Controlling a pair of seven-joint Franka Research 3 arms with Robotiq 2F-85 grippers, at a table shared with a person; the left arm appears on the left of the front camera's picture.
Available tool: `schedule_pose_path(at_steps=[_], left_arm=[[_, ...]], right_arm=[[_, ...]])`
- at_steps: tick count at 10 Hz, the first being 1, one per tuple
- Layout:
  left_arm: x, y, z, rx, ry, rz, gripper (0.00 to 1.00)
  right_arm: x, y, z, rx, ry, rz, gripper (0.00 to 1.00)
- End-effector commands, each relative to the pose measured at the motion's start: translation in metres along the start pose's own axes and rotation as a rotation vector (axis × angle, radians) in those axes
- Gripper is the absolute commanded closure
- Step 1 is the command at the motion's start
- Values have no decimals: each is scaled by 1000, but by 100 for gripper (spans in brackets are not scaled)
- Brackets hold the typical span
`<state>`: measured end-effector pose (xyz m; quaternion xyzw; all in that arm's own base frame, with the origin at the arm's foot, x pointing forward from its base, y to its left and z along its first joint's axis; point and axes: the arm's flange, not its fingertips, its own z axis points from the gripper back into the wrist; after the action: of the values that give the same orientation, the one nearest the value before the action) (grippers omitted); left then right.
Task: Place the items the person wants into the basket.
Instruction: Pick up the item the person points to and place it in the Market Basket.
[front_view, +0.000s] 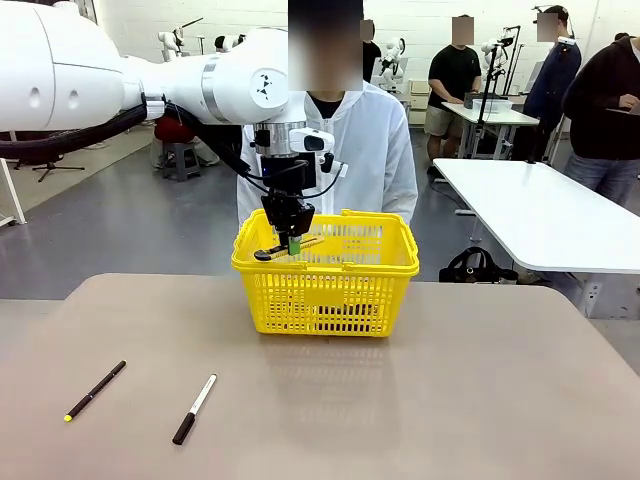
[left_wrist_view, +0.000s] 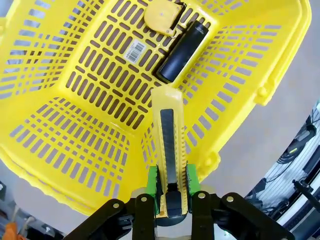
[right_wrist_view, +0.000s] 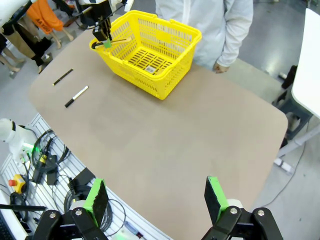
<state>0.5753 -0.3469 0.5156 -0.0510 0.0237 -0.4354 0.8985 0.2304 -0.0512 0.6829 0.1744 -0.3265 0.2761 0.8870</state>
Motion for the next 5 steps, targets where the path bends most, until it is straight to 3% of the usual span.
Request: schedule_pose_path(at_steps=[1, 4, 5], left_arm=[[-4, -6, 5, 4, -1, -5, 100], [-4, -6, 5, 4, -1, -5, 100], [0, -4, 3, 2, -4, -6, 74]], right_arm=[[0, 0, -2, 0, 2, 1, 0], [0, 0, -2, 0, 2, 1, 0], [0, 0, -2, 0, 2, 1, 0]])
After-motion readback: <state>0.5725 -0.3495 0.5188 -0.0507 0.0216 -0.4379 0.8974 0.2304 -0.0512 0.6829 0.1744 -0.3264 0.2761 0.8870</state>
